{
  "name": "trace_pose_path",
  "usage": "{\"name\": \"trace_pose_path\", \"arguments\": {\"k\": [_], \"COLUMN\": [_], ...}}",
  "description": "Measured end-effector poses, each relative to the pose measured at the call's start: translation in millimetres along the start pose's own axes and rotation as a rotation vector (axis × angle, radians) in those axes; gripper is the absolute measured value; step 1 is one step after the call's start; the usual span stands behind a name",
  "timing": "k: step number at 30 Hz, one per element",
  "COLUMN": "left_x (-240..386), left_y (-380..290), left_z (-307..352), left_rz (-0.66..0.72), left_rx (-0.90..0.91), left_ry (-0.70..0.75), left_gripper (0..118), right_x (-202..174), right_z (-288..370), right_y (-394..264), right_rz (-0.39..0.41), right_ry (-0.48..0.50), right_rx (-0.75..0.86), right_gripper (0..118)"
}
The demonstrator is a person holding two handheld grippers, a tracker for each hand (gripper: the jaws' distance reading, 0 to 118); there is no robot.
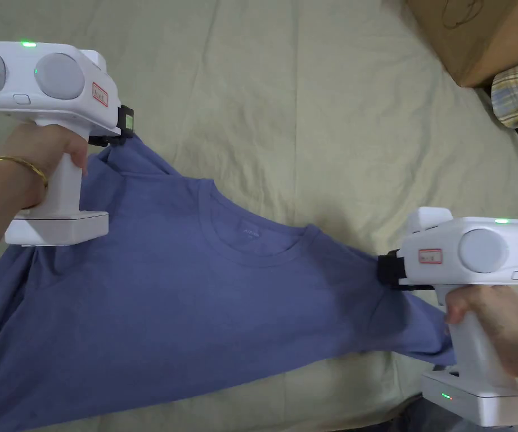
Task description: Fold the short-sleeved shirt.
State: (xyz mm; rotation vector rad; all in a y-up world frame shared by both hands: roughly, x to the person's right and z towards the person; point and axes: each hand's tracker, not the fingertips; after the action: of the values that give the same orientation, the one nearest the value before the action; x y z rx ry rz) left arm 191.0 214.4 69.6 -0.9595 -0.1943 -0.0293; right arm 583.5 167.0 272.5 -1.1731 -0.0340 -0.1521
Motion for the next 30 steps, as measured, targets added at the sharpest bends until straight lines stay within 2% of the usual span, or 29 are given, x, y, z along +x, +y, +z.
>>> {"name": "trace_pose_path", "arguments": {"k": [2, 7, 9, 13, 15, 17, 20, 24, 30], "left_x": [-0.1, -7.7, -11.7, -37.8, -50.9, -65.2, -84.8, -102.6, -111.7], "left_y": [0.7, 6.3, 7.5, 16.8, 20.1, 24.0, 26.7, 25.3, 14.7], "left_z": [7.3, 52.9, 84.2, 158.5, 202.4, 246.3, 317.1, 398.2, 485.5], "left_rz": [0.007, 0.037, 0.047, 0.153, 0.176, 0.198, 0.268, 0.278, 0.297], "left_rx": [0.009, 0.109, 0.176, 0.338, 0.438, 0.527, 0.660, 0.799, 0.935], "left_ry": [0.009, 0.038, 0.071, 0.090, 0.122, 0.150, 0.171, 0.218, 0.270], "left_gripper": [0, 0, 0, 0, 0, 0, 0, 0, 0], "right_x": [1.5, -8.9, -15.4, -23.6, -21.4, -21.9, -21.8, -20.8, -23.5], "right_z": [30.9, 135.3, 179.9, 265.8, 302.4, 338.5, 388.2, 443.0, 496.0], "right_y": [3.8, 13.5, 16.0, 20.6, 26.2, 30.7, 38.5, 48.7, 60.4], "right_rz": [0.001, 0.069, 0.109, 0.176, 0.197, 0.235, 0.252, 0.257, 0.251], "right_ry": [0.055, 0.180, 0.225, 0.257, 0.255, 0.208, 0.151, 0.095, 0.100], "right_rx": [0.056, 0.251, 0.340, 0.528, 0.600, 0.685, 0.804, 0.925, 0.994], "right_gripper": [4, 4, 4, 4, 4, 4, 4, 4, 4]}}
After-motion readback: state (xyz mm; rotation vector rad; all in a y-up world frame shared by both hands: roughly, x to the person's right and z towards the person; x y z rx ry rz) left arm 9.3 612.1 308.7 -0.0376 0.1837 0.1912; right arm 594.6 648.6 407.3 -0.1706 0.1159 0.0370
